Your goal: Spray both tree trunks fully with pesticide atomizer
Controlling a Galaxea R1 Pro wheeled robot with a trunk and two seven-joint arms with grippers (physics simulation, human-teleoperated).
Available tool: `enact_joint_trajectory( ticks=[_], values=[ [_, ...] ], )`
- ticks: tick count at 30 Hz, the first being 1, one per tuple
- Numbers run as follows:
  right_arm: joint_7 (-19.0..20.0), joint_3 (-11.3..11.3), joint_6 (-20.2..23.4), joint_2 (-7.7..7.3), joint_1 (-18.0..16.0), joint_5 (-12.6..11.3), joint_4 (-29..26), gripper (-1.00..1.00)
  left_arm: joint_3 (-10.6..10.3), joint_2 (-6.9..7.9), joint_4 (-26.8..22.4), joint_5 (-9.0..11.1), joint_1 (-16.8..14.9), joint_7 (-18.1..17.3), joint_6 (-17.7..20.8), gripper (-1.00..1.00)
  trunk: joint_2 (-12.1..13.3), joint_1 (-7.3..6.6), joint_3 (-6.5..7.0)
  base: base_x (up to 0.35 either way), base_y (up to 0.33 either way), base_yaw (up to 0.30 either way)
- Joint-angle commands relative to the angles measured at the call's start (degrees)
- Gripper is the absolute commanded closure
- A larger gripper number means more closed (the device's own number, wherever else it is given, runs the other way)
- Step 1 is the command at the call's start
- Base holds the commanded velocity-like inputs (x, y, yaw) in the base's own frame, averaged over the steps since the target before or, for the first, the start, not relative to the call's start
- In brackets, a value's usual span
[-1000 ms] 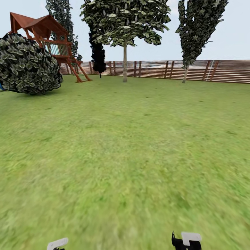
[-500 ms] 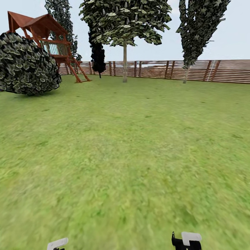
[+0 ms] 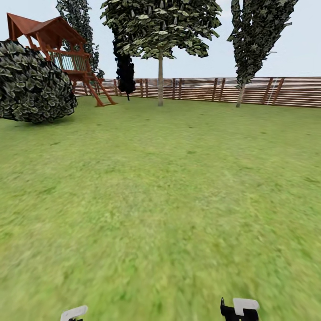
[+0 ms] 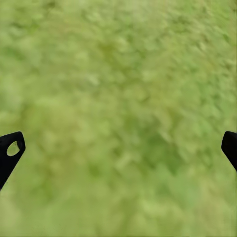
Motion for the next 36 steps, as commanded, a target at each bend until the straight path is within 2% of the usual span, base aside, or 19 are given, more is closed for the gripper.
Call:
enact_joint_trajectory(
  ticks=[1,36],
  values=[
    [-0.23,-0.41,-0.14,0.00,-0.04,0.63,0.07,-1.00,-0.50,0.01,0.04,0.38,-0.03,0.15,-0.17,1.00,-0.02,0.03,-0.05,0.336,0.000,0.000],
    [-0.23,-0.41,-0.14,0.00,-0.05,0.61,0.07,-1.00,-0.52,0.01,0.01,0.38,-0.03,0.14,-0.18,1.00,-0.02,0.03,-0.05,0.336,0.000,0.000]
  ],
)
